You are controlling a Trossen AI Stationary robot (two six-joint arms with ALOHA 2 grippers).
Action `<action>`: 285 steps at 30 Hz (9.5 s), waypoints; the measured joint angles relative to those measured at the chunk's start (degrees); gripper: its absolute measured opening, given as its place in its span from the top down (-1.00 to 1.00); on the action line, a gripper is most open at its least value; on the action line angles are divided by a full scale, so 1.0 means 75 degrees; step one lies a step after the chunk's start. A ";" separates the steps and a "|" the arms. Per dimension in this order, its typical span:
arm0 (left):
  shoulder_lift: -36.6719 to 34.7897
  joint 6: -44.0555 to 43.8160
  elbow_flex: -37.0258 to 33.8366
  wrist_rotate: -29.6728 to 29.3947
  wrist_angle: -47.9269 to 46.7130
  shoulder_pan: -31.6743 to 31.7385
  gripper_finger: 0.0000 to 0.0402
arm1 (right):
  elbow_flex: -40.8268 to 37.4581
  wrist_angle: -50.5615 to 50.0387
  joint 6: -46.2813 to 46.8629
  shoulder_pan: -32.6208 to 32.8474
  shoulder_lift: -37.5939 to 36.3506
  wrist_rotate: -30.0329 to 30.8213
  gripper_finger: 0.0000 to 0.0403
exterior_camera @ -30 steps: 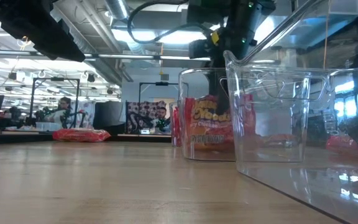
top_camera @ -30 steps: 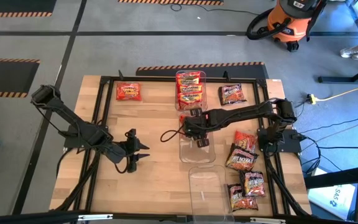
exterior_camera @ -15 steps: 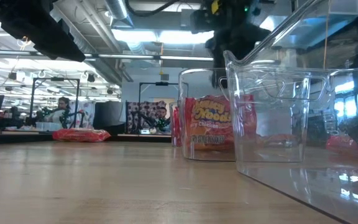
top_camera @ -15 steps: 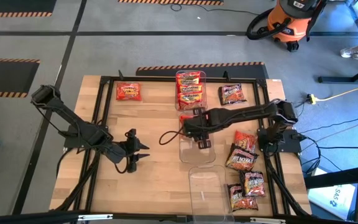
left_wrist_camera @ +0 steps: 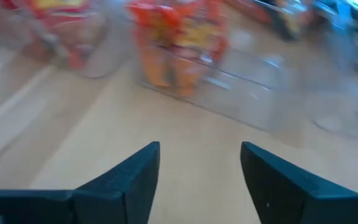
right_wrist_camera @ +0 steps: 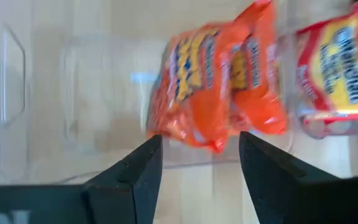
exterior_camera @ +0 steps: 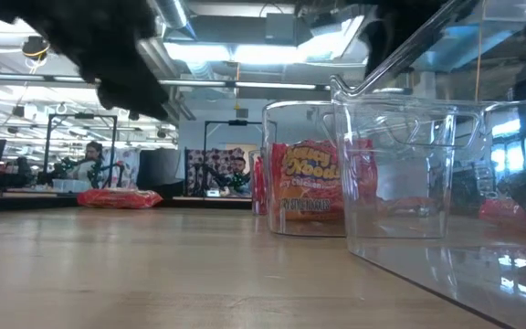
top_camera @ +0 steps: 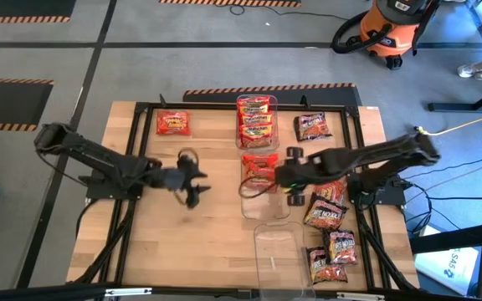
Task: Sort Maruchan noodles
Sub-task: Put the orange noodle pack into the middle transparent bin
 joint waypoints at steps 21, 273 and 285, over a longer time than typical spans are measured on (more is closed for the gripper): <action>0.0674 0.1568 0.0000 0.1703 -0.1164 0.8618 -0.14 | -0.3798 0.4255 -0.0093 -0.0818 -0.2742 -0.0279 0.06; 0.0234 0.3087 0.2489 0.0675 -0.3113 0.0295 0.98 | -0.2505 0.4343 0.1575 0.0410 -0.2631 -0.2032 0.06; 0.2222 0.4580 0.4899 0.0261 -0.3514 0.0603 0.96 | -0.4481 0.4353 0.1525 0.0851 -0.4315 -0.2029 0.06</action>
